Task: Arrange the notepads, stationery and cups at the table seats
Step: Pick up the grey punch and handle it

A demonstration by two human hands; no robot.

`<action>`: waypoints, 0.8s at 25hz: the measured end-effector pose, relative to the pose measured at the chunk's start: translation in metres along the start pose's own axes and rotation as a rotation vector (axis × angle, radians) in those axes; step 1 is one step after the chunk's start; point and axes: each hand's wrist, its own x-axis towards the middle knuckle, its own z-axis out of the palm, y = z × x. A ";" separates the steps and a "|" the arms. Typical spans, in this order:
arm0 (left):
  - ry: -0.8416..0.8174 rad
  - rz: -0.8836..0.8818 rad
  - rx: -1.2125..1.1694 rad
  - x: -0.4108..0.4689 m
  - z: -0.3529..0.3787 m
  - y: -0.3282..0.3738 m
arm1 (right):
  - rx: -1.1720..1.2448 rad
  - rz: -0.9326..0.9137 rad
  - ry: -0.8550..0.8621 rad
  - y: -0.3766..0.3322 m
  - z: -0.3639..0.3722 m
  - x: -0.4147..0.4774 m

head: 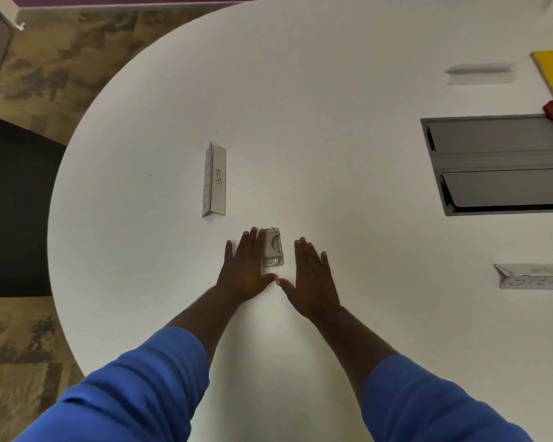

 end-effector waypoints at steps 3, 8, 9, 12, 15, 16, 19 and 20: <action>0.096 0.024 -0.059 0.016 0.004 -0.004 | 0.014 -0.051 -0.018 0.006 0.003 0.027; 0.195 0.003 -0.145 0.028 0.004 -0.003 | 0.005 -0.083 -0.029 0.011 0.005 0.049; 0.197 0.009 -0.162 0.029 0.004 -0.004 | -0.001 -0.090 -0.025 0.011 0.005 0.049; 0.252 0.065 -0.227 0.031 0.003 -0.002 | 0.013 -0.089 -0.021 0.008 0.007 0.044; 0.307 0.108 -0.250 0.030 -0.002 0.008 | 0.032 -0.091 0.008 0.006 0.009 0.036; 0.302 0.108 -0.267 0.028 -0.003 0.010 | 0.036 -0.096 0.016 0.007 0.010 0.033; 0.245 0.078 -0.320 0.022 -0.002 0.018 | 0.057 -0.105 0.003 0.009 0.010 0.027; 0.222 0.054 -0.337 0.019 -0.002 0.020 | 0.069 -0.109 -0.002 0.010 0.009 0.025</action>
